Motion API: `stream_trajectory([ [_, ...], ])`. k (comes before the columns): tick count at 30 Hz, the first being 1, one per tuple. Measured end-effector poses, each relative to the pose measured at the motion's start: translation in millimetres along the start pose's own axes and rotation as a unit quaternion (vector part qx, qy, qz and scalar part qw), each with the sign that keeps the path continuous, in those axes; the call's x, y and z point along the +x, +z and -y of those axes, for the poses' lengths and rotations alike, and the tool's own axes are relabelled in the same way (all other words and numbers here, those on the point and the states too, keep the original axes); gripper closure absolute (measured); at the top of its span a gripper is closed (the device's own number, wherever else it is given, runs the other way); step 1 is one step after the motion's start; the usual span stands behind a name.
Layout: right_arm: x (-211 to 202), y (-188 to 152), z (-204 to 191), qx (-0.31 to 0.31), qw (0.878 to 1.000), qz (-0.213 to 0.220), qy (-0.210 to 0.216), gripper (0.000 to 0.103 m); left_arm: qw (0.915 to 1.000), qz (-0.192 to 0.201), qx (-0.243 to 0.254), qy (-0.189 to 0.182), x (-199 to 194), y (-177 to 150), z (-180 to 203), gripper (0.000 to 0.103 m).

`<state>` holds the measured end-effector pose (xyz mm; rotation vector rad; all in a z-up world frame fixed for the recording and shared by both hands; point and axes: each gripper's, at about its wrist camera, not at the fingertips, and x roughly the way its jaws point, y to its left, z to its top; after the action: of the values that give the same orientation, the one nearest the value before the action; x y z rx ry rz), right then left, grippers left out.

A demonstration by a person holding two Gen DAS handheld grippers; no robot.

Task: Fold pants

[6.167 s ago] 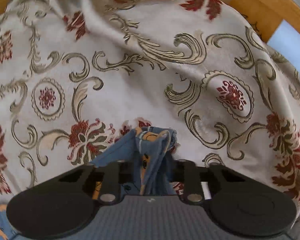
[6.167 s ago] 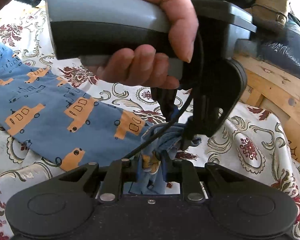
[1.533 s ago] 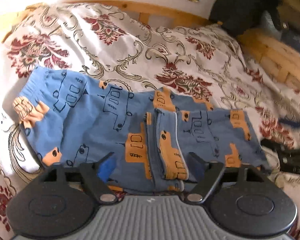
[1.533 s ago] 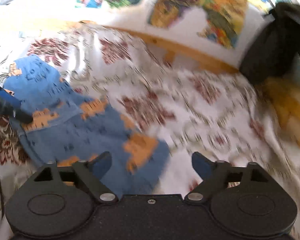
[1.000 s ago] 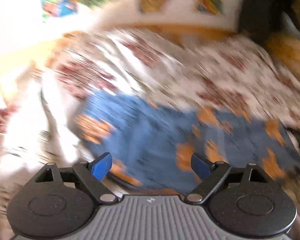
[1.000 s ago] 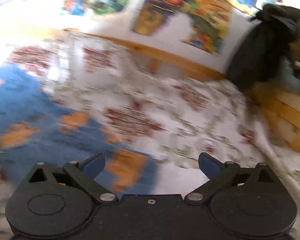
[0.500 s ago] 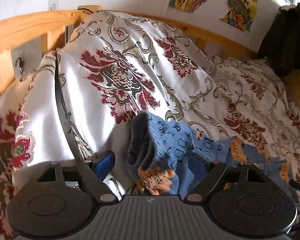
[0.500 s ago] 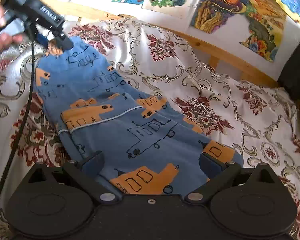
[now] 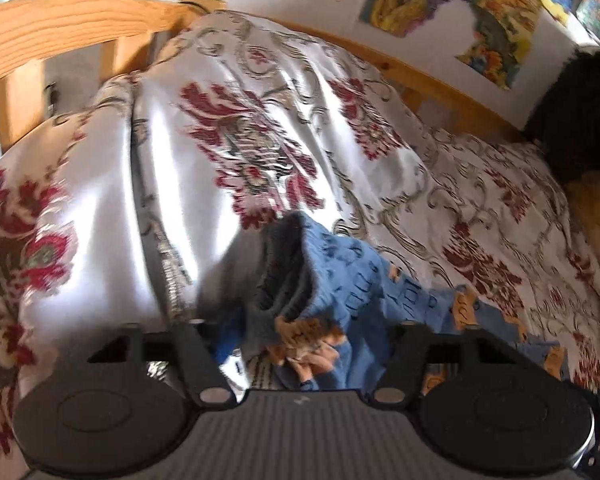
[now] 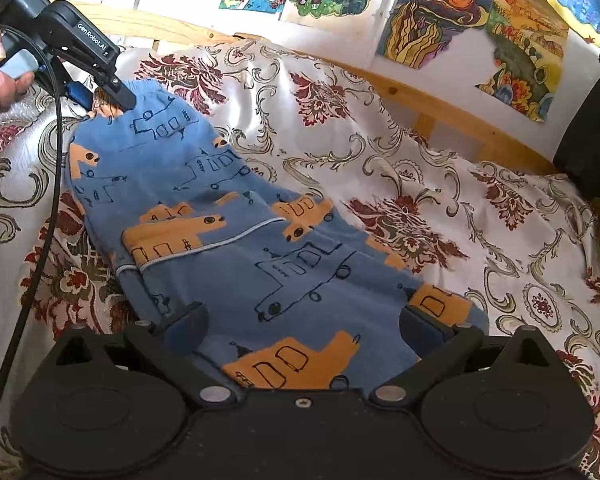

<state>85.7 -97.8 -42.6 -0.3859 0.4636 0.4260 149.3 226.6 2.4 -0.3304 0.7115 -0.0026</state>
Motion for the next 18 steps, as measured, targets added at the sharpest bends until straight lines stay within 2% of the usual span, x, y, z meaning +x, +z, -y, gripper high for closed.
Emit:
stream_trajectory([
  [2, 1, -1, 0, 0.002, 1.0, -0.002, 0.001, 0.001, 0.9996, 0.009, -0.026, 0.011, -2, -2, -4, 0.058],
  [4, 1, -2, 0, 0.003, 1.0, -0.002, 0.002, 0.001, 0.9988, 0.013, -0.045, 0.009, -2, -4, -4, 0.064],
  [7, 1, -2, 1, 0.005, 1.0, -0.003, 0.004, 0.001, 0.9982, 0.019, -0.049, 0.027, -2, -6, 2, 0.079],
  [10, 0, -2, 2, 0.007, 1.0, -0.002, 0.006, 0.001, 0.9975, 0.031, -0.041, 0.048, -7, -6, 17, 0.082],
  [14, -4, -1, 6, 0.012, 1.0, 0.004, 0.017, 0.001, 0.9968, 0.054, -0.024, 0.055, -19, -8, 44, 0.083],
  [18, -12, 5, 18, 0.016, 0.999, 0.011, 0.027, 0.001, 0.9953, 0.078, 0.029, 0.05, -34, -8, 88, 0.083],
])
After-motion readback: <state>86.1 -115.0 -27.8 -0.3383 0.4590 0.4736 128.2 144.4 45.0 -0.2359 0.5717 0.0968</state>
